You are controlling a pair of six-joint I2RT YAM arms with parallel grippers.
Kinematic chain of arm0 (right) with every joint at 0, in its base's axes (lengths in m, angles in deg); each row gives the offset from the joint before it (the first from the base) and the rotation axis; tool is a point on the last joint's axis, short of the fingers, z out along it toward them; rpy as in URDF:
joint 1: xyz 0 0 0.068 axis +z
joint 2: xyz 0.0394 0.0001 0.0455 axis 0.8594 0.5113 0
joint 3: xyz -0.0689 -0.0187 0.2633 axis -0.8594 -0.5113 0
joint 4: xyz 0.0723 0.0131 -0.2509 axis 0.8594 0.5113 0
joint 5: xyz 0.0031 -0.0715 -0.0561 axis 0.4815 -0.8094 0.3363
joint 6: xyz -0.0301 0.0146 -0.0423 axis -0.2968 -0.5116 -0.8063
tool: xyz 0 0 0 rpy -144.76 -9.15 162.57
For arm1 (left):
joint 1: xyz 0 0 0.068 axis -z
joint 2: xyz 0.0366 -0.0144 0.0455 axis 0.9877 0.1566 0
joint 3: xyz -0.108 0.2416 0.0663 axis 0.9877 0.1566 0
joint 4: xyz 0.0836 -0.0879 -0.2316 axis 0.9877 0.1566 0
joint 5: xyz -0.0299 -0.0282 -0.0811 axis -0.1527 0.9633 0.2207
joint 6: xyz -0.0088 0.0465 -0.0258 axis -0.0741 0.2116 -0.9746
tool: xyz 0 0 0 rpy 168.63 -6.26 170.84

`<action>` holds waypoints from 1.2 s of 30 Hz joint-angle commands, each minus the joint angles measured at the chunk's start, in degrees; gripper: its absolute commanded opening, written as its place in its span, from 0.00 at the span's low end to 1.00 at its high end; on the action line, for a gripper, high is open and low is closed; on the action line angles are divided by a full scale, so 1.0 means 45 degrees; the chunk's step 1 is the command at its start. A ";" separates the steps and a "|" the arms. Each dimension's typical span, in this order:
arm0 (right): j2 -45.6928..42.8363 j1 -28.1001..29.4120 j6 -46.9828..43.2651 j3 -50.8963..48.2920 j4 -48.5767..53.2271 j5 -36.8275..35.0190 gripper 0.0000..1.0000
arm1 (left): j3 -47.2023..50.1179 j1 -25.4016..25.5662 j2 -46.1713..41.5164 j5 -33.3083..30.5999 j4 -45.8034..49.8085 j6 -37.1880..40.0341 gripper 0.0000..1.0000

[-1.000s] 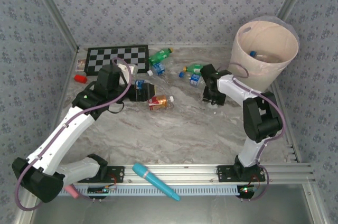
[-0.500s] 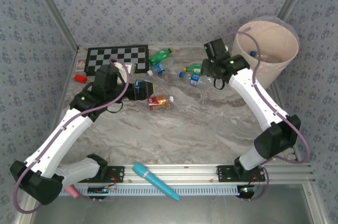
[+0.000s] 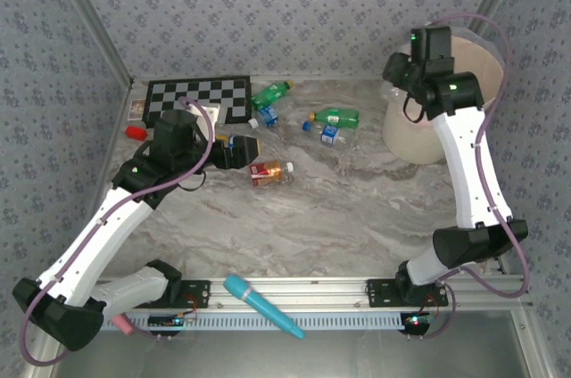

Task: Put the plastic bottles in the bin

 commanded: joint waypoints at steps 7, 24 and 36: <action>-0.0649 -0.3276 0.1727 0.0024 -0.0944 0.2192 0.47 | -0.1010 -0.0055 0.0085 0.0604 -0.0593 0.0158 1.00; 0.2659 -0.5631 0.2964 0.2256 -0.0678 0.4440 0.47 | -0.1300 -0.0059 0.0228 0.0134 -0.0490 0.0295 1.00; 0.4896 -0.5295 0.2571 0.4980 0.1084 0.4515 1.00 | -0.1344 -0.0050 0.0276 -0.0361 -0.0288 0.0102 1.00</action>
